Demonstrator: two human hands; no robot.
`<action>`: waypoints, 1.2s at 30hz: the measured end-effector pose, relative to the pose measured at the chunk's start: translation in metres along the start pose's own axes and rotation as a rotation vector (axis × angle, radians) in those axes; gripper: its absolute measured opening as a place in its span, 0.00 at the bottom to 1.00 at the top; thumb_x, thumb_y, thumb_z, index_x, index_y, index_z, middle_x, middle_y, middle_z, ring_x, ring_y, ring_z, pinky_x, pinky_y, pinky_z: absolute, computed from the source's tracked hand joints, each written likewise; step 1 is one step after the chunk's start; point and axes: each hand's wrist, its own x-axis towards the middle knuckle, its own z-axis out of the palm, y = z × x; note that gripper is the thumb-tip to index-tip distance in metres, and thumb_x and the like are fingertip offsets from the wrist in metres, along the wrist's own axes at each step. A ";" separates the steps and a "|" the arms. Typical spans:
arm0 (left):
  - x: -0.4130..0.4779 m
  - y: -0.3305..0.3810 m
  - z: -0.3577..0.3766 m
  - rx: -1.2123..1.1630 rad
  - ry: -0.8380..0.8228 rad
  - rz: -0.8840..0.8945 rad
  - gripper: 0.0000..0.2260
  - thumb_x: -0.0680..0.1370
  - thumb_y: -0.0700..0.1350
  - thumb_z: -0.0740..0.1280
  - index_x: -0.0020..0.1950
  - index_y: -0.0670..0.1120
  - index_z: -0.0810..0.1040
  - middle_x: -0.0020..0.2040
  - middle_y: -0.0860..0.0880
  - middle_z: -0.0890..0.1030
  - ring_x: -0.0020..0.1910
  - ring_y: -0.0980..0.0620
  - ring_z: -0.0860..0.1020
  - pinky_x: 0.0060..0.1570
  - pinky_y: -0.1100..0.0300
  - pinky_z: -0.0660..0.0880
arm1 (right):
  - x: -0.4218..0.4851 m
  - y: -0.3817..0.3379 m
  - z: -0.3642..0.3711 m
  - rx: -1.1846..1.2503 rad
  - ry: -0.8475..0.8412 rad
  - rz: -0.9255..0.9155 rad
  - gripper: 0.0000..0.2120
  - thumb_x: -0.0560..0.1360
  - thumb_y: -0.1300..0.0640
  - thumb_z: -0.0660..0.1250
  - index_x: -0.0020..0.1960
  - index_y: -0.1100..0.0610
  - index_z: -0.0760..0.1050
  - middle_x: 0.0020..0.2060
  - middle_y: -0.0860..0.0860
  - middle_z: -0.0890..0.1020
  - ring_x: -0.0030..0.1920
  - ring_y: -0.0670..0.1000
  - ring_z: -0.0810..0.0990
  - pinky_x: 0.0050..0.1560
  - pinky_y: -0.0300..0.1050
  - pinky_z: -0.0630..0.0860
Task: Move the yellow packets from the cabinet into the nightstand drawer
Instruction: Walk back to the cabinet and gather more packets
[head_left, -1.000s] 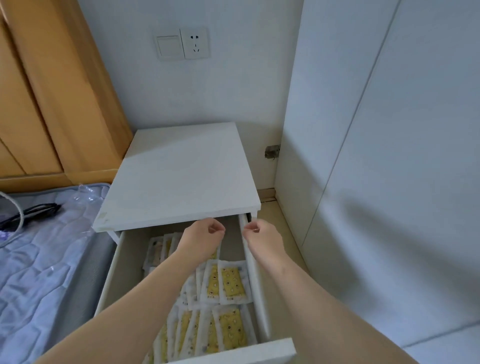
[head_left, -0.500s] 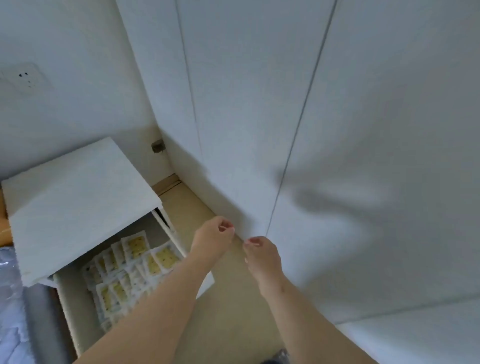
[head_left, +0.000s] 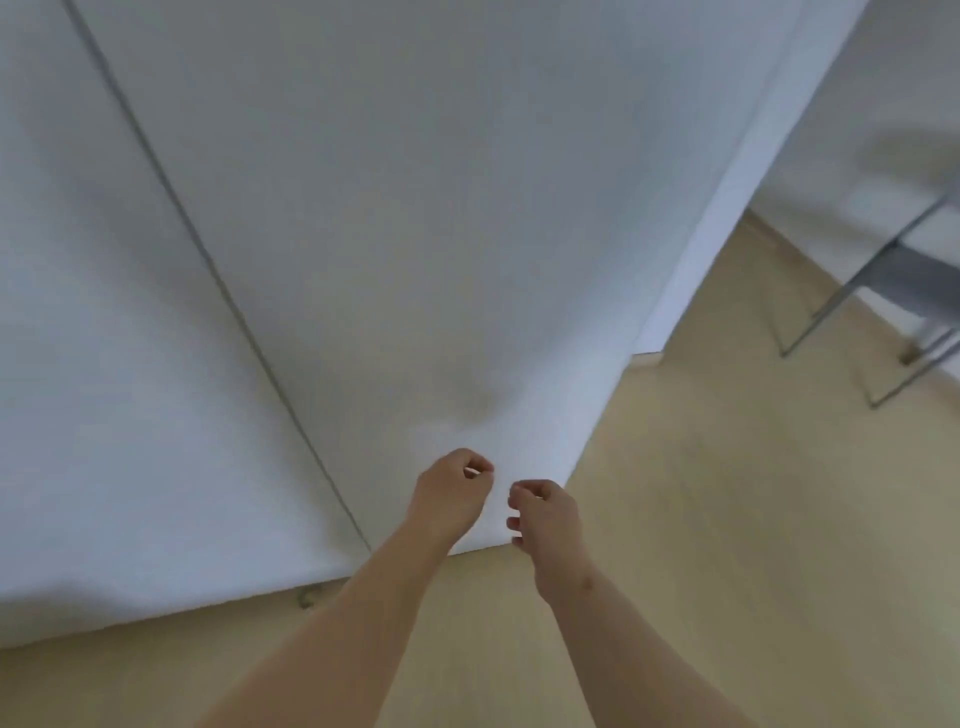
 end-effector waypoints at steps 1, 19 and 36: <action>0.003 0.022 0.033 0.027 -0.056 0.030 0.05 0.77 0.45 0.62 0.44 0.53 0.75 0.49 0.51 0.80 0.49 0.51 0.80 0.54 0.53 0.77 | 0.009 0.000 -0.035 0.038 0.052 0.011 0.05 0.77 0.61 0.59 0.48 0.56 0.74 0.39 0.49 0.76 0.40 0.50 0.74 0.40 0.41 0.70; 0.035 0.303 0.506 0.304 -0.759 0.423 0.05 0.77 0.46 0.63 0.42 0.52 0.76 0.39 0.51 0.80 0.47 0.47 0.81 0.49 0.53 0.77 | 0.118 -0.002 -0.504 0.715 0.880 0.147 0.05 0.77 0.61 0.60 0.43 0.55 0.73 0.33 0.51 0.74 0.35 0.51 0.72 0.35 0.41 0.69; -0.095 0.481 0.945 0.579 -1.263 0.729 0.06 0.77 0.45 0.63 0.41 0.53 0.76 0.39 0.50 0.80 0.46 0.48 0.81 0.51 0.51 0.78 | 0.115 0.060 -0.914 1.154 1.393 0.114 0.06 0.77 0.61 0.60 0.42 0.55 0.72 0.38 0.51 0.75 0.35 0.49 0.73 0.35 0.41 0.69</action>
